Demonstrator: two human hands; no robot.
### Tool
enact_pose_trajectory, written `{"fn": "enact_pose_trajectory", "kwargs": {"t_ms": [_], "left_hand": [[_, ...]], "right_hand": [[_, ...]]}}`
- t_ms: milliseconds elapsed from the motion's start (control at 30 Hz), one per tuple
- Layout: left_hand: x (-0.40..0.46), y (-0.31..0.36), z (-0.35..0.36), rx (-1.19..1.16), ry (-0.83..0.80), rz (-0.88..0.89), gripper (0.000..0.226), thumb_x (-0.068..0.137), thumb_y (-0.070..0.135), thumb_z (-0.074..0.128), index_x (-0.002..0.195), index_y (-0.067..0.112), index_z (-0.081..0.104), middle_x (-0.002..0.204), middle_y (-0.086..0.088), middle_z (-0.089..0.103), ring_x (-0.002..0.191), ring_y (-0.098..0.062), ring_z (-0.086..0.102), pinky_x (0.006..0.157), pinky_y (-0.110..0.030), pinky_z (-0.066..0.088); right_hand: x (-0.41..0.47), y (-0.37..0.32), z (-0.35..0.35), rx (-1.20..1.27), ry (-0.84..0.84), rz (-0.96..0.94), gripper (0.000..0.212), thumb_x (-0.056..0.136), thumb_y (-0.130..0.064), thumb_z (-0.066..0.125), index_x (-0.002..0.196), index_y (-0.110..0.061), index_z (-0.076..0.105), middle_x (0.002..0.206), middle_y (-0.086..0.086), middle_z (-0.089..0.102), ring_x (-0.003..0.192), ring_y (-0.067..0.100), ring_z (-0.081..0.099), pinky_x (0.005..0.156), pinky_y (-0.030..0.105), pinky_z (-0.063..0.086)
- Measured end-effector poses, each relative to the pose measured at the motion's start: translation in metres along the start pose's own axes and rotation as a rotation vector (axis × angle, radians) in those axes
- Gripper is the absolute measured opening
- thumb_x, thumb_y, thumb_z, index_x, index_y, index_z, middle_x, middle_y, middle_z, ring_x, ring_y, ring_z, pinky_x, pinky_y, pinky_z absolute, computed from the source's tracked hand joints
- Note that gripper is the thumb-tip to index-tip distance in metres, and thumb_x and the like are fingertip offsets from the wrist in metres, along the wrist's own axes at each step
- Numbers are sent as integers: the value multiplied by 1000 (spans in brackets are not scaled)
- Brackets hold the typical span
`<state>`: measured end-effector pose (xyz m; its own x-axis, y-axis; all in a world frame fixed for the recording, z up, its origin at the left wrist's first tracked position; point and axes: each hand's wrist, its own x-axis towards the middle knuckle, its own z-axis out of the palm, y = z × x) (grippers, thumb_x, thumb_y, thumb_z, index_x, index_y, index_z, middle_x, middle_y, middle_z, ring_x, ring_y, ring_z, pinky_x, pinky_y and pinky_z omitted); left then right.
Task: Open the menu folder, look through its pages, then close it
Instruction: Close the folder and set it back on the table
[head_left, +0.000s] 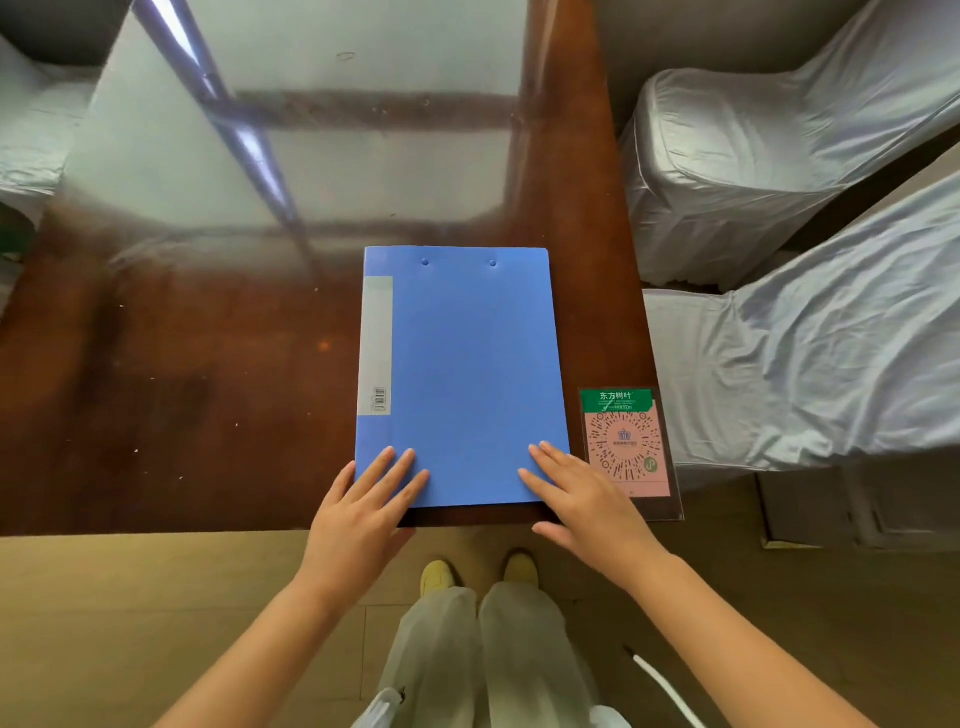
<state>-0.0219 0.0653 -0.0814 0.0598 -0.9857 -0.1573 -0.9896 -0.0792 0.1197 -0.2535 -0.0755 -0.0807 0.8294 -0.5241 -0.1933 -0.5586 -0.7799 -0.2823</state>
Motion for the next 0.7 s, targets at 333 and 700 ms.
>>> {"fn": "enact_pose_trajectory", "kwargs": {"t_ms": [333, 700], "left_hand": [[0, -3, 8, -48, 72, 71, 58, 61, 30, 85, 115, 20, 67, 121, -4, 67, 115, -31, 59, 94, -52, 44], [1, -6, 9, -106, 53, 62, 61, 60, 29, 85, 117, 16, 65, 127, -13, 62, 120, -37, 53, 95, -56, 41]], "right_hand": [[-7, 10, -3, 10, 47, -54, 62, 63, -27, 85, 118, -9, 63, 126, 11, 61, 116, 24, 57, 87, 36, 51], [-15, 21, 3, -19, 89, -56, 58, 63, -28, 85, 115, -14, 65, 126, 13, 61, 116, 27, 58, 89, 38, 49]]}}
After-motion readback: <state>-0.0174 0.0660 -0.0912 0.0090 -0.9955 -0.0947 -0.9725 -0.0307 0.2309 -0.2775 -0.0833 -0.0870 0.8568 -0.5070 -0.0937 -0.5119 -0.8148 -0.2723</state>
